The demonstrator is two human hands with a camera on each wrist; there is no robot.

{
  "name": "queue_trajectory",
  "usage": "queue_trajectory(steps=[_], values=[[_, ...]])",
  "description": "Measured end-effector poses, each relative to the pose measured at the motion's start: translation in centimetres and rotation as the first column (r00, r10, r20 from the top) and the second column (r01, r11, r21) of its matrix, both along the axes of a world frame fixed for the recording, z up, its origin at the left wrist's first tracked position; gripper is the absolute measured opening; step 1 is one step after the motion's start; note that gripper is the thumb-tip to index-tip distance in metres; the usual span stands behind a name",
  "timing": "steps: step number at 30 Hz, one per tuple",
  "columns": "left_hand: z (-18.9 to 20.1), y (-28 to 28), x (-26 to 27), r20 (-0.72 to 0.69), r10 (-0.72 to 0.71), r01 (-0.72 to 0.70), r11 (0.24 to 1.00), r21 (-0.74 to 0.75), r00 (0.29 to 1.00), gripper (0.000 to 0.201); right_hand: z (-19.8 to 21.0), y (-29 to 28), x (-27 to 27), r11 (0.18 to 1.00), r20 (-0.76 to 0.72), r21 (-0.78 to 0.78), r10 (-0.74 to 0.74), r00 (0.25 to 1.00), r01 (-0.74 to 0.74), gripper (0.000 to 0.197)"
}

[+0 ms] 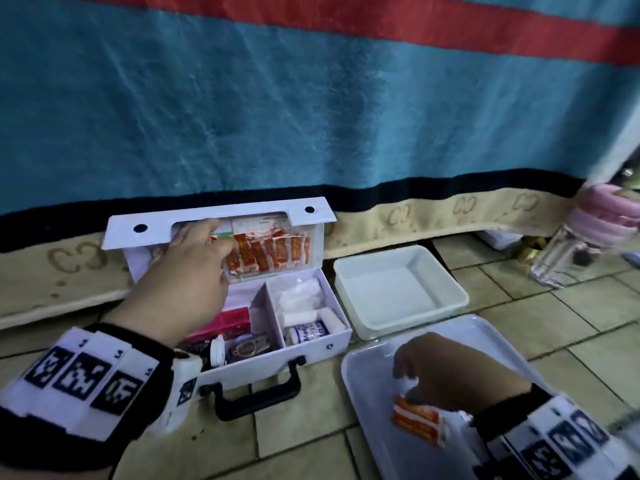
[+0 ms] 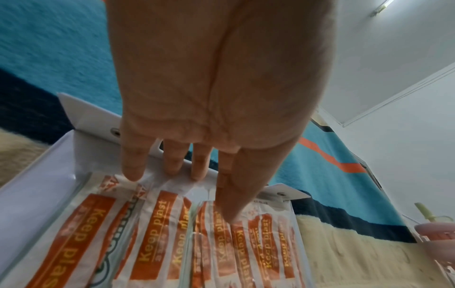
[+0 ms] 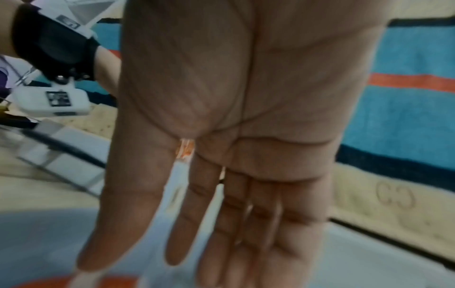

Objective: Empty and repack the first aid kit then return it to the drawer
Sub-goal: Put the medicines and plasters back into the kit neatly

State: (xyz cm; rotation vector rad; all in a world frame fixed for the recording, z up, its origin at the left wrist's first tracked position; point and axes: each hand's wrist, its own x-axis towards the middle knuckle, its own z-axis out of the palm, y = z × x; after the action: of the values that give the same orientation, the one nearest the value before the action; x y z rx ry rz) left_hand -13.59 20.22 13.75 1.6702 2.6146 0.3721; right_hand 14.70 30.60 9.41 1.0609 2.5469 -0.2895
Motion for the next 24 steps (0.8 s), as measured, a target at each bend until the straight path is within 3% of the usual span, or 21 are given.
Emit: queue_trajectory(steps=[5,9,12,17,19,21,24], values=[[0.5,0.1,0.3,0.027,0.010,-0.010,1.000,0.012,1.000,0.049,-1.8,-2.0,0.9,0.995,0.033,-0.005,-0.099,0.995,0.099,0.051],[0.4,0.0,0.4,0.050,0.017,-0.017,1.000,0.006,0.999,0.049,-1.9,-2.3,0.5,0.994,0.026,-0.017,-0.105,0.994,0.105,0.042],[0.4,0.0,0.2,0.058,0.015,-0.015,1.000,0.006,0.998,0.049,-1.9,-2.6,0.2,0.999,0.074,0.019,-0.041,0.996,0.040,0.023],[0.3,-0.2,0.3,0.041,0.029,-0.029,1.000,0.000,0.999,0.049,-0.7,-2.9,-0.5,0.995,0.170,0.060,0.074,0.983,-0.085,0.024],[0.4,-0.2,0.4,0.032,0.045,-0.045,0.999,-0.013,0.998,0.048,0.5,-2.3,-1.4,0.992,0.053,-0.004,0.123,0.991,-0.123,0.015],[0.6,-0.2,0.2,0.035,0.048,-0.047,0.999,-0.023,0.998,0.046,1.9,-1.3,-2.8,0.988,-0.181,-0.080,0.118,0.976,-0.134,0.015],[0.8,-0.2,0.1,0.062,0.039,-0.038,0.999,-0.023,0.997,0.045,3.7,0.0,-5.8,0.985,-0.528,-0.141,0.010,0.849,-0.099,0.019]])
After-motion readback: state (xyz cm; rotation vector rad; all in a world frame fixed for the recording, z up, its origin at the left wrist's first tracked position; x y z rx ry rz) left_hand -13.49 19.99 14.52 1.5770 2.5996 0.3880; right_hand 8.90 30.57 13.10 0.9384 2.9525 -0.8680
